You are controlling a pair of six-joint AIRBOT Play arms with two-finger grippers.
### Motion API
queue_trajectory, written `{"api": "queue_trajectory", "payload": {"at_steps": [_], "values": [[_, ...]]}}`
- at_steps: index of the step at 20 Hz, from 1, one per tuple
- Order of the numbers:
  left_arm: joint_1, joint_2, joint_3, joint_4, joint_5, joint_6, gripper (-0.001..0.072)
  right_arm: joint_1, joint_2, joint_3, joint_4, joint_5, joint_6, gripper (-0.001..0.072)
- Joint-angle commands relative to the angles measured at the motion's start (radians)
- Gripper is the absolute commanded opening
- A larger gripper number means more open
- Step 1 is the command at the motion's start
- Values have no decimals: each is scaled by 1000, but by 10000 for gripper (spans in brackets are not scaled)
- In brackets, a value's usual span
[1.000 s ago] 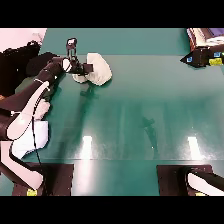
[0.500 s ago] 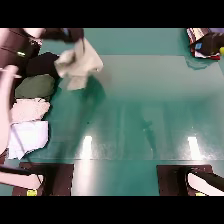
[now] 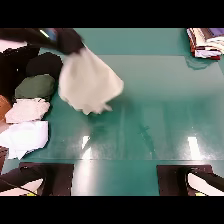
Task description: Fold the shirts.
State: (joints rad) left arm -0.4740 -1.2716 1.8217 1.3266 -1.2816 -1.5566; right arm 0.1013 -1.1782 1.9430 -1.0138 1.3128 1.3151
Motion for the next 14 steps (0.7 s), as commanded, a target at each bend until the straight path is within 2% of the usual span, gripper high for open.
{"api": "queue_trajectory", "payload": {"at_steps": [1, 3, 5, 7, 9, 11, 14], "values": [[-158, 10, -235, -40, 158, 13, 26, 1, 2, 19, 1, 58, 5, 18], [-219, -8, -329, -95, 304, 45, 29, 1, 2, 19, 1, 80, 5, 18], [-232, -31, -335, -99, 348, 55, 40, 1, 2, 19, 1, 92, 5, 18], [-185, -27, -307, -61, 318, 72, 40, 1, 1, 18, 1, 113, 5, 18], [-88, -21, -259, -45, 235, 71, 39, 1, 2, 18, 1, 116, 5, 18], [-16, -24, -254, -117, 210, 61, 37, 1, 1, 18, 1, 121, 10, 18], [-48, -66, -263, -241, 206, 93, 36, 1, 1, 17, 1, 121, 24, 18]]}}
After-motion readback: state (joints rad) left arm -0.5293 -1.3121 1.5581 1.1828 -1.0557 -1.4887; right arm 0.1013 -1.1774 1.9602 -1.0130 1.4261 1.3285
